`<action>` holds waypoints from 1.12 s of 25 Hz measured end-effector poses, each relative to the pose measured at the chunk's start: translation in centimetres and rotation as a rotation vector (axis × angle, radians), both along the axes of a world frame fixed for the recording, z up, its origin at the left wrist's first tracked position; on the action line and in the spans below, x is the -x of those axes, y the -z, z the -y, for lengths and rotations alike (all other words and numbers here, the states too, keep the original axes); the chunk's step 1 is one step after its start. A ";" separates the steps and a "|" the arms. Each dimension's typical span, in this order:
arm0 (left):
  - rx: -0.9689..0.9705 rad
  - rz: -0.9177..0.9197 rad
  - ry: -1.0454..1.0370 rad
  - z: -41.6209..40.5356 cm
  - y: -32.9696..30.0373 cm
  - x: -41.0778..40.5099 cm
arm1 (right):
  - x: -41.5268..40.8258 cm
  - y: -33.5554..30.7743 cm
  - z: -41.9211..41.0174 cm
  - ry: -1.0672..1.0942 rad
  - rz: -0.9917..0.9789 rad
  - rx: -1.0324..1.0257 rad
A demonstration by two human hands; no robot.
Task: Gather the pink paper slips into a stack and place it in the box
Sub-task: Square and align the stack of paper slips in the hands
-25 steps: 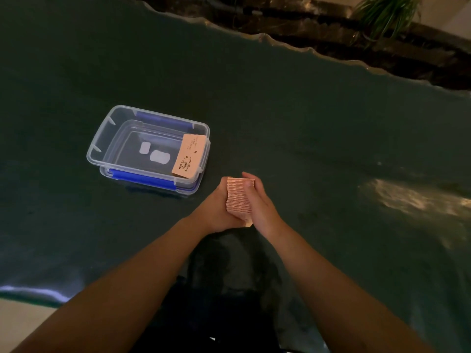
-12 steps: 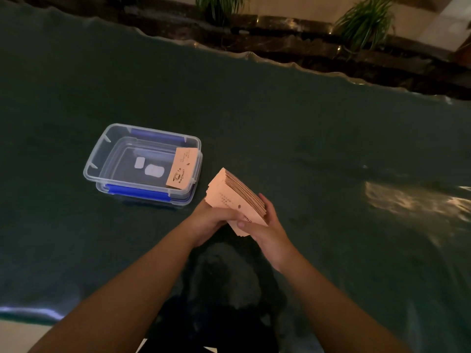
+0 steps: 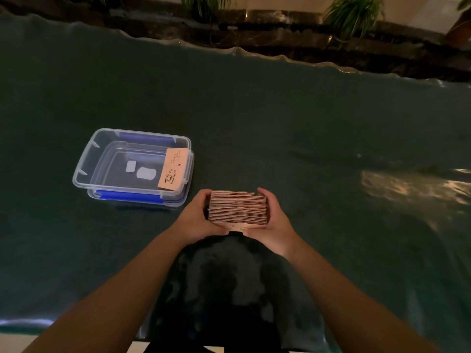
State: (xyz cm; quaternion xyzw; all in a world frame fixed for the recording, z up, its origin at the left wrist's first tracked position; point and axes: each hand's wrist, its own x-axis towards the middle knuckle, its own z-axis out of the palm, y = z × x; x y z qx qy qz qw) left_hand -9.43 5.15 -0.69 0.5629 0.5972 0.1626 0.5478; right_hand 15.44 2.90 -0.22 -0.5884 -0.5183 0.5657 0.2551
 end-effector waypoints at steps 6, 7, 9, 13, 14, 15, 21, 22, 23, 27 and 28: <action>-0.097 -0.150 0.103 0.1 1.2 -1.0 | 0.3 2.1 0.5 -0.035 0.193 0.008; -0.104 -0.159 0.121 0.0 1.3 -1.2 | 0.4 2.3 0.5 -0.044 0.228 -0.003; -0.089 -0.168 0.135 0.1 1.5 -1.8 | 0.5 2.8 0.6 -0.079 0.306 -0.036; -0.083 -0.157 0.123 0.0 1.7 -2.9 | 0.4 3.6 0.2 -0.201 0.494 -0.164; -0.085 -0.149 0.125 -0.2 1.8 -2.9 | 0.2 3.7 0.0 -0.221 0.520 -0.178; -0.077 -0.140 0.124 -0.2 2.0 -2.6 | -0.1 3.7 0.0 -0.239 0.534 -0.188; -0.188 -0.240 0.198 0.3 3.4 -1.6 | -0.9 4.1 0.6 -0.269 0.559 -0.232; -0.209 -0.251 0.201 0.3 3.6 -1.6 | -0.8 4.2 0.7 -0.265 0.561 -0.226; -0.226 -0.258 0.204 0.3 3.7 -1.6 | -0.7 4.2 0.8 -0.261 0.557 -0.218; -0.185 -0.244 0.150 0.2 3.2 -1.6 | -0.7 3.8 0.8 -0.180 0.409 -0.106; -0.175 -0.228 0.132 0.2 2.9 -1.6 | -0.6 3.7 0.7 -0.142 0.365 -0.057</action>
